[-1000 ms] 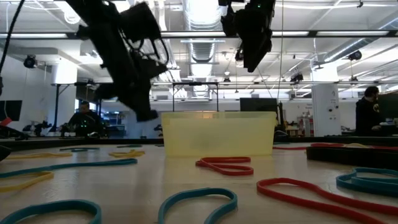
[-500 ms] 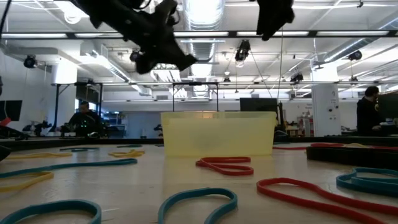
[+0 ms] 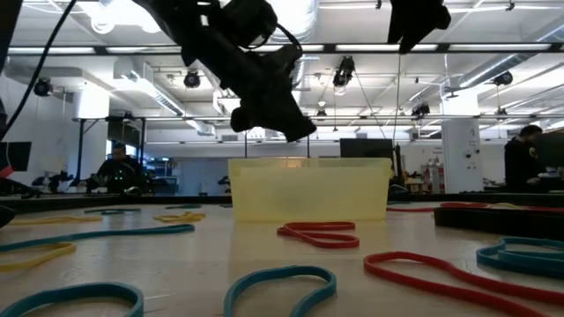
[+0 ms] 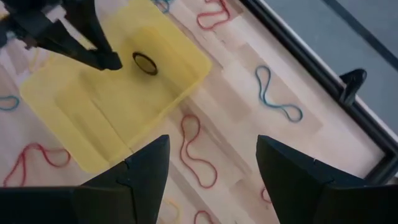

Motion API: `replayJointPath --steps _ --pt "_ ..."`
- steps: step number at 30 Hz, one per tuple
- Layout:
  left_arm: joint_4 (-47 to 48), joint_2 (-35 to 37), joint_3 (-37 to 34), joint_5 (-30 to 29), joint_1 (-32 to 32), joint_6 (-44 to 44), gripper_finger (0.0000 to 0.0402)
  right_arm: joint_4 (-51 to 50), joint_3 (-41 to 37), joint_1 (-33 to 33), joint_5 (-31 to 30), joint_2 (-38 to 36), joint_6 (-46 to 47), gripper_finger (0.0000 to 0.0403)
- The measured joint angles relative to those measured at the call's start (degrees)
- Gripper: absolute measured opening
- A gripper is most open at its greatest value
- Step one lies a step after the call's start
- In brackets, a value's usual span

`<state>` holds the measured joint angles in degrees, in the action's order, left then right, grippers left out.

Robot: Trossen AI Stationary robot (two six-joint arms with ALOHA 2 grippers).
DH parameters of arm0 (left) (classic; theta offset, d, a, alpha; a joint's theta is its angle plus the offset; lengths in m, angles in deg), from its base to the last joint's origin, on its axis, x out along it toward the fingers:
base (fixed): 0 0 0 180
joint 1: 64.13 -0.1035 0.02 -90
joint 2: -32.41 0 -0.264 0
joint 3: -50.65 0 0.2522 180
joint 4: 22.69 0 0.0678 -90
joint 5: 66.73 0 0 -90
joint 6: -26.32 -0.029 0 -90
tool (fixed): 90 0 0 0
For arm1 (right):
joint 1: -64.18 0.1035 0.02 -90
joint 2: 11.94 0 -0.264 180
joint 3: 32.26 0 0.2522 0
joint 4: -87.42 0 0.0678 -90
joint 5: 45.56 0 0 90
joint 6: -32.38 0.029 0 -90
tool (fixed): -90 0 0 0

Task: Pick and place rubber bands into bin
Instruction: Put the top small black rubber band into the yellow bin, then put the blue rubber band into the yellow bin

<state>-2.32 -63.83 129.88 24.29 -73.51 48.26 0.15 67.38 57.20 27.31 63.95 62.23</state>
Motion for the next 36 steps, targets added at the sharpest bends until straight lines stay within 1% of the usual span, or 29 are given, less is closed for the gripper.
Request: replayJointPath --steps 3,5,7,9,12,15,18,21,29,33,36 --pt "0.6 0.7 0.6 0.0 0.0 -0.3 0.0149 -0.1 -2.0 0.4 0.0 -0.4 0.2 0.0226" --pt "1.5 2.3 0.6 0.0 0.0 -0.7 0.0174 0.0 -3.1 0.6 0.4 -0.4 0.2 0.0226" --pt "4.3 4.7 0.6 -0.1 -0.3 -2.2 0.0193 0.0 -3.9 0.6 0.5 -0.4 0.2 0.0226" --pt "8.9 7.2 0.6 -1.6 -0.5 -3.0 0.0202 0.2 -4.2 0.6 0.7 -0.1 0.2 0.0226" --pt "17.2 11.4 0.6 -2.7 -1.0 -3.2 0.0204 0.7 -4.6 0.6 0.9 0.2 -0.2 0.0226" --pt "23.2 15.4 0.6 -3.1 -1.2 -3.2 0.0204 1.1 -4.6 0.4 1.1 0.4 -0.3 0.0226" --pt "26.2 18.7 0.6 -4.4 -1.2 -3.2 0.0205 1.9 -4.6 -0.4 1.1 0.7 -0.3 0.0226" --pt "26.5 21.2 0.6 -5.9 -1.2 -2.8 0.0205 2.1 -4.7 -1.9 1.1 1.1 -0.5 0.0226" --pt "27.4 25.3 0.5 -6.5 -1.2 -2.8 0.0205 2.2 -5.1 -5.8 1.4 1.5 -0.5 0.0226" --pt "28.6 26.4 0.5 -6.5 -1.2 -2.7 0.0205 2.3 -6.3 -7.1 4.0 1.5 -0.4 0.0226" --pt "29.6 27.0 0.5 -6.5 -1.2 -2.1 0.0205 2.3 -7.8 -7.9 4.3 1.5 -0.2 0.0226"
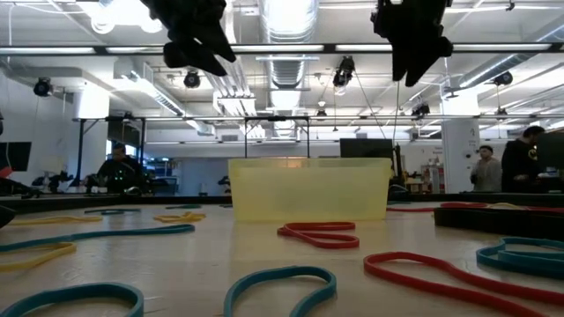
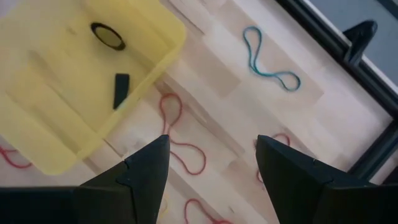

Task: Pick and place rubber bands into bin
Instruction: Put the blue rubber band into the yellow bin

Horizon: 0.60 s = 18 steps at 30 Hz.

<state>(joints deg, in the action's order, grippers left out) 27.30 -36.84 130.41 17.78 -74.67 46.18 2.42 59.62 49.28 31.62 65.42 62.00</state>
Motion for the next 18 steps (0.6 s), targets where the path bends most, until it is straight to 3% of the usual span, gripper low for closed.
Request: replayJointPath --steps 6,13,18 --pt "0.4 0.4 0.0 0.0 0.0 1.0 0.0205 0.0 -4.3 -2.3 5.1 0.0 0.3 0.0226" --pt "0.4 0.1 0.0 0.0 0.0 1.3 0.0205 2.1 -10.6 -2.7 6.7 0.0 1.8 0.0226" --pt "0.4 0.0 0.0 0.0 0.0 2.3 0.0205 6.3 -15.6 -2.7 12.0 0.0 2.7 0.0226"
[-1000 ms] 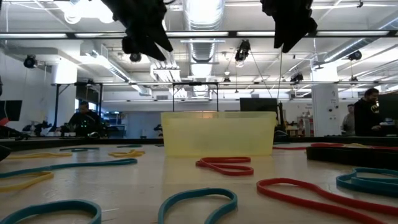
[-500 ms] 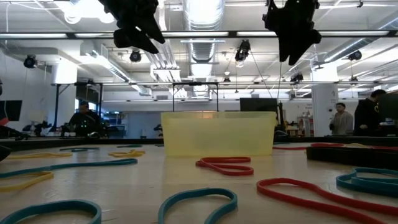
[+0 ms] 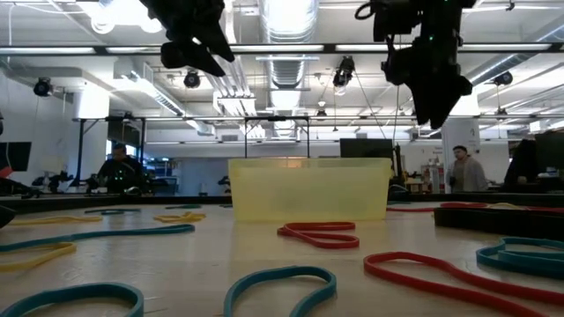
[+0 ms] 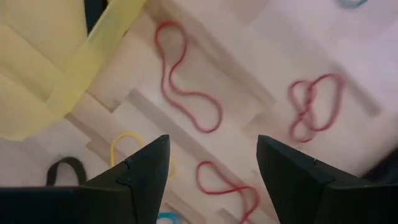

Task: Pick and place rubber bands into bin
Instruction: Put the blue rubber band into the yellow bin

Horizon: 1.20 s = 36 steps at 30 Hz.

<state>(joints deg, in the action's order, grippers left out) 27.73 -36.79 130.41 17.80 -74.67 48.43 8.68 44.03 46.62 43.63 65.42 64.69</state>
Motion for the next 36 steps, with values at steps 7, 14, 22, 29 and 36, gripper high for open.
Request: replayJointPath --steps 7,14,22,29,36 --pt "0.0 0.0 0.0 0.0 0.0 0.0 0.0205 6.6 -7.5 0.0 7.1 0.0 3.9 0.0226" --pt "0.0 0.0 0.0 0.0 0.0 0.1 0.0205 8.8 -11.7 0.1 7.4 0.0 5.1 0.0226" --pt "0.0 0.0 0.0 0.0 0.0 0.1 0.0205 9.0 -12.0 0.1 6.9 0.0 7.7 0.0226" --pt "0.0 0.0 -0.1 0.0 0.0 0.2 0.0205 9.7 -10.4 0.1 7.2 0.0 8.2 0.0226" --pt "0.0 0.0 -0.1 0.0 0.0 0.2 0.0205 12.8 -10.2 0.0 4.1 0.0 8.6 0.0226"
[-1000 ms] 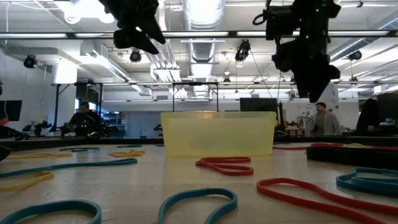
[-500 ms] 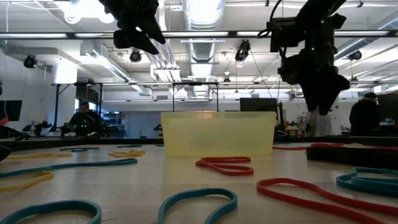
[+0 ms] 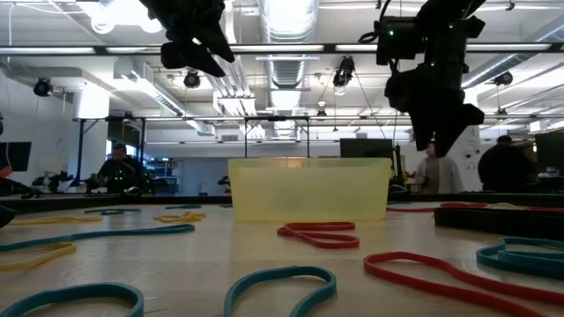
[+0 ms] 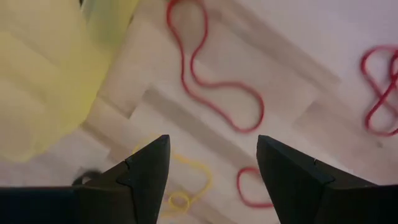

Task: Pick and place rubber bands into bin
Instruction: Put the blue rubber band into the yellow bin

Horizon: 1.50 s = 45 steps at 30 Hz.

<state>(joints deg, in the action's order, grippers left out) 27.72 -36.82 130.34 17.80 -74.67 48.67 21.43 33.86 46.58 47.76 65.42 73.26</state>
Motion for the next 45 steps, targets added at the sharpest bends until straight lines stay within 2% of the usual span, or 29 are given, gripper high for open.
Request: replayJointPath --steps 4,10,17,23,31,38,45 --pt "0.0 0.0 0.0 0.0 0.0 0.0 0.0205 2.6 0.0 -1.6 -3.6 0.0 0.4 0.0226" --pt "0.0 0.0 0.0 0.0 0.0 0.0 0.0205 7.1 0.0 -6.4 -3.4 0.0 -2.0 0.0226" --pt "-0.1 0.0 0.0 0.0 0.0 0.0 0.0205 11.0 0.7 -11.5 -3.3 1.9 -17.1 0.0226" --pt "-0.1 0.0 0.0 0.0 0.0 1.4 0.0205 9.5 6.0 -13.4 -3.4 11.7 -29.9 0.0226" --pt "-0.1 0.0 0.0 0.0 0.0 4.7 0.0205 -3.6 22.5 -15.8 -9.4 27.5 -43.7 0.0226" --pt "-0.1 0.0 0.0 0.0 0.0 7.4 0.0205 -10.0 31.9 -21.1 -9.5 36.4 -45.2 0.0226" --pt "-0.1 0.0 0.0 0.0 0.0 7.4 0.0205 -15.3 33.2 -23.1 -8.9 41.6 -47.7 0.0226"
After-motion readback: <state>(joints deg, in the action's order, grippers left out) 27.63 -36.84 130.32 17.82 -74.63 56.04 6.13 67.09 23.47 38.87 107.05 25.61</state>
